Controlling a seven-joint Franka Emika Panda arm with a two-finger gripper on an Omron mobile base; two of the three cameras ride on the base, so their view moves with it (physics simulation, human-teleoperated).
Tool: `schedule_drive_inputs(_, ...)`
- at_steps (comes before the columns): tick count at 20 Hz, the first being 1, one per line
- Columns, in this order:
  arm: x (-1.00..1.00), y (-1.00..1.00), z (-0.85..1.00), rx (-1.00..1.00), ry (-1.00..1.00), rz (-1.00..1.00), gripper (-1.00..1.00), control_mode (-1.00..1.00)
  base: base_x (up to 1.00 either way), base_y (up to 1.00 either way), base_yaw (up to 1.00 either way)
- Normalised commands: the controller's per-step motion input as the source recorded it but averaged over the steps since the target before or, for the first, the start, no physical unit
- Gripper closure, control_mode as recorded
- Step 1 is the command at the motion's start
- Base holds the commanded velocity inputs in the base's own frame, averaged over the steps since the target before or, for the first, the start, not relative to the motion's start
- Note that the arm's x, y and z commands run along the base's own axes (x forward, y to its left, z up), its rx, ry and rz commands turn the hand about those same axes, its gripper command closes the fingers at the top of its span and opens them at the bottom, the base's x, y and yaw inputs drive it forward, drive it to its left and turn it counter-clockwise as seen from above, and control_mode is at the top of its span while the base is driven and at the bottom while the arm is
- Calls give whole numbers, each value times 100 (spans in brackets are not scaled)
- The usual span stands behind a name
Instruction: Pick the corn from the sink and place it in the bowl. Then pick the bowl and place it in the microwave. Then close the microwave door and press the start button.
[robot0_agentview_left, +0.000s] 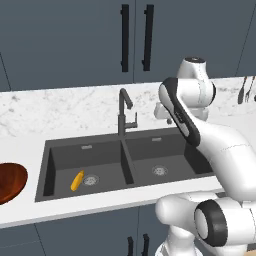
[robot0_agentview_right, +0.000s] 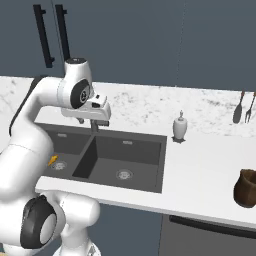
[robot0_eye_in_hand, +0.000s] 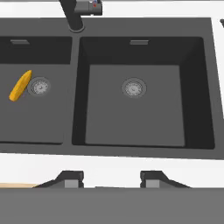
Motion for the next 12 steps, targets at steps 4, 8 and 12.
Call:
schedule_drive_inputs(4,-29,2,0,0,-9,0,-100,-100,0,0,0)
schedule_drive_inputs(8,-82,22,0,0,-12,0,-100,-100,0,0,0)
schedule_drive_inputs(12,-88,62,0,-3,-23,1,-100,-100,0,0,0)
